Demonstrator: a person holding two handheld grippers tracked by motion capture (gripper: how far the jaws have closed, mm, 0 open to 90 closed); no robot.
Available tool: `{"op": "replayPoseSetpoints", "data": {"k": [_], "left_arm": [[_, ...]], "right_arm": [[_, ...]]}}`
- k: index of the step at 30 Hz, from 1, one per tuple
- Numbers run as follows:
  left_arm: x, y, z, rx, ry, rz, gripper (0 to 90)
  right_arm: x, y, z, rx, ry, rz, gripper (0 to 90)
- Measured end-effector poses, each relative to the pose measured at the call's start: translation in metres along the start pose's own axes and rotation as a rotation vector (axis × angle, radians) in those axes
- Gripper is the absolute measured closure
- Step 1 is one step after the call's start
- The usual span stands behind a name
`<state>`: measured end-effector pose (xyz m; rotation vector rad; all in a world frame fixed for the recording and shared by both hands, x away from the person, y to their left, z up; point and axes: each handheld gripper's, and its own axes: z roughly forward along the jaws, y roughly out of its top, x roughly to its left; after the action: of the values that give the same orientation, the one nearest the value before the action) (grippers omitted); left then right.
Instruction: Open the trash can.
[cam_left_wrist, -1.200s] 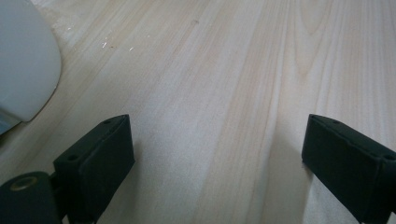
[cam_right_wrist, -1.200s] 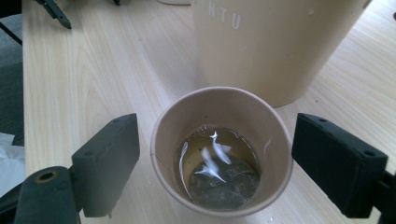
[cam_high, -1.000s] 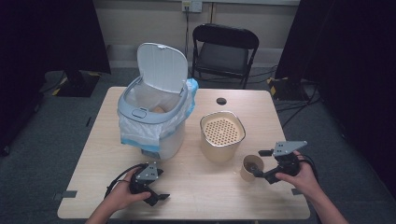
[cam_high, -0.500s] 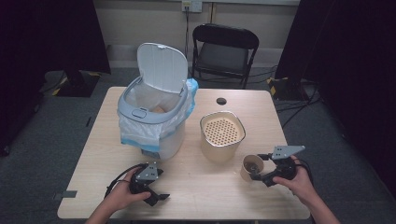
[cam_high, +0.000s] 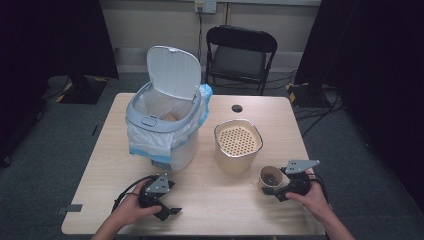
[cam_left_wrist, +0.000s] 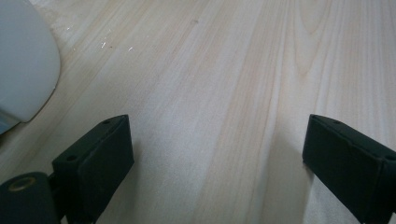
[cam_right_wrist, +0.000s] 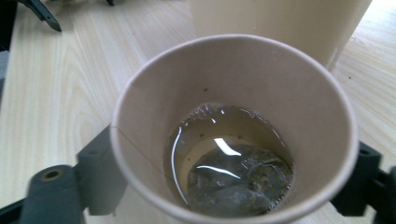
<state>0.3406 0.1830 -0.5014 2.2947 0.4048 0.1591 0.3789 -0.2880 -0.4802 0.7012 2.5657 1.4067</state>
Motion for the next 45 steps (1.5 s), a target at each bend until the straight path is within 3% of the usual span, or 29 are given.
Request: {"op": "replayPoseSetpoints", "data": {"k": [13,25,45], "left_arm": [[0.000,0.000,0.000,-0.005,-0.003,-0.007,8.0],[-0.001,0.000,0.000,-0.004,-0.004,-0.007,7.6],[0.000,0.000,0.000,-0.005,-0.004,-0.006,7.5]], "right_arm": [[-0.003,-0.003,0.005,-0.023,0.018,0.007,22.2],[-0.001,-0.001,0.005,-0.021,0.003,0.006,25.1],[-0.022,0.025,-0.011,0.019,-0.093,-0.011,25.6]]}}
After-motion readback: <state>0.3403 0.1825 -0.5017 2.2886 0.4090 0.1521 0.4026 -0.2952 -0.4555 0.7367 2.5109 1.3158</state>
